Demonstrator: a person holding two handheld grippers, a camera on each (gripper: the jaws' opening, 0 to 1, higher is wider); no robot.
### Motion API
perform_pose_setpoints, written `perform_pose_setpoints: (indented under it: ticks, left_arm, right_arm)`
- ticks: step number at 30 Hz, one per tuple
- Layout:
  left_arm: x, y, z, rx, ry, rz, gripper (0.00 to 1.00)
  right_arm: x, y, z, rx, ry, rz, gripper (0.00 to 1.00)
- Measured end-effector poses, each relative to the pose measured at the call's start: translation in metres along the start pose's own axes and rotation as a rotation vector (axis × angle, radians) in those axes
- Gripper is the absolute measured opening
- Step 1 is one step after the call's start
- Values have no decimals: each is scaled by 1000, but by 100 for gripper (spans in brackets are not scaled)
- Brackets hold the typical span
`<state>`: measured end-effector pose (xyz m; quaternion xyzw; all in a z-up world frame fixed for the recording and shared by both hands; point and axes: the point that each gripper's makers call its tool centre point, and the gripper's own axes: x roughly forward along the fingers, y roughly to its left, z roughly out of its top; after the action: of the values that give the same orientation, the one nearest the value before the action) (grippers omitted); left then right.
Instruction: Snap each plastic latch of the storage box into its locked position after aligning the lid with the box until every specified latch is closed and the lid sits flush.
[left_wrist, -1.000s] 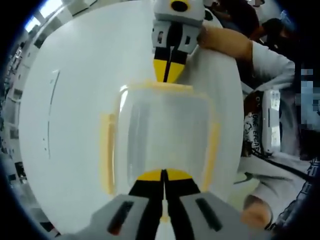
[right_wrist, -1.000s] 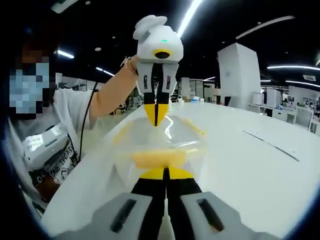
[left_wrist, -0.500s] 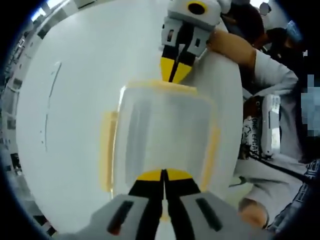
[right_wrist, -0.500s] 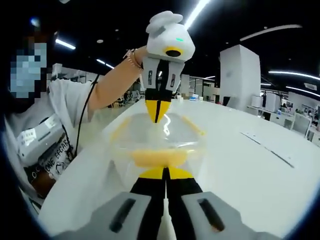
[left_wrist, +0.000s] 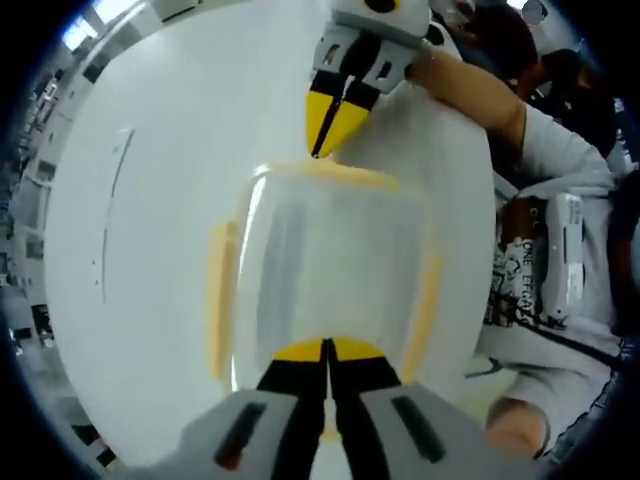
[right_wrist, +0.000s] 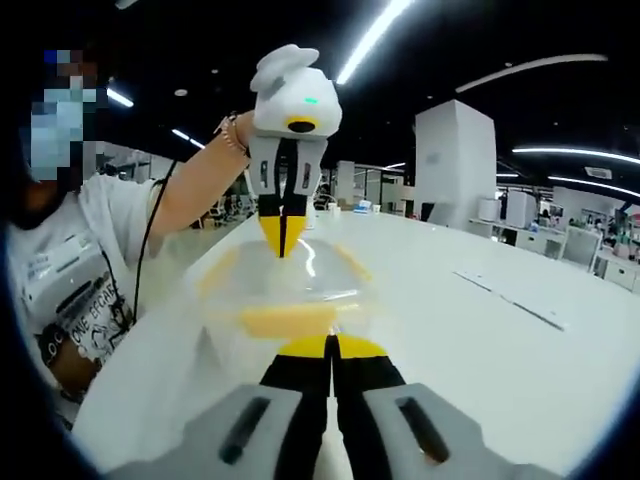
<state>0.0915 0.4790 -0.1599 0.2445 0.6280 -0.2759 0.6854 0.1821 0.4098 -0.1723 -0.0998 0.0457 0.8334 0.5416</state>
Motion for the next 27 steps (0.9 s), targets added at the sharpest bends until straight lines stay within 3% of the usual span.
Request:
perform_pose_setpoints:
  ticks: [10, 13, 18, 23, 27]
  left_arm:
    - [2, 4, -3, 98, -187, 30, 0]
    - [2, 4, -5, 115, -252, 30, 0]
    - [1, 4, -9, 146, -342, 20, 0]
    - [0, -1, -23, 133, -374, -4, 0]
    - [0, -2, -35, 117, -387, -2, 0]
  right_arm:
    - [15, 7, 10, -27, 2, 36, 3]
    - [11, -4, 18, -17, -23, -17, 1]
    - [10, -2, 47, -37, -57, -22, 1]
    - [20, 3, 78, -98, -45, -36, 4]
    - [35, 15, 89, -153, 30, -11, 5]
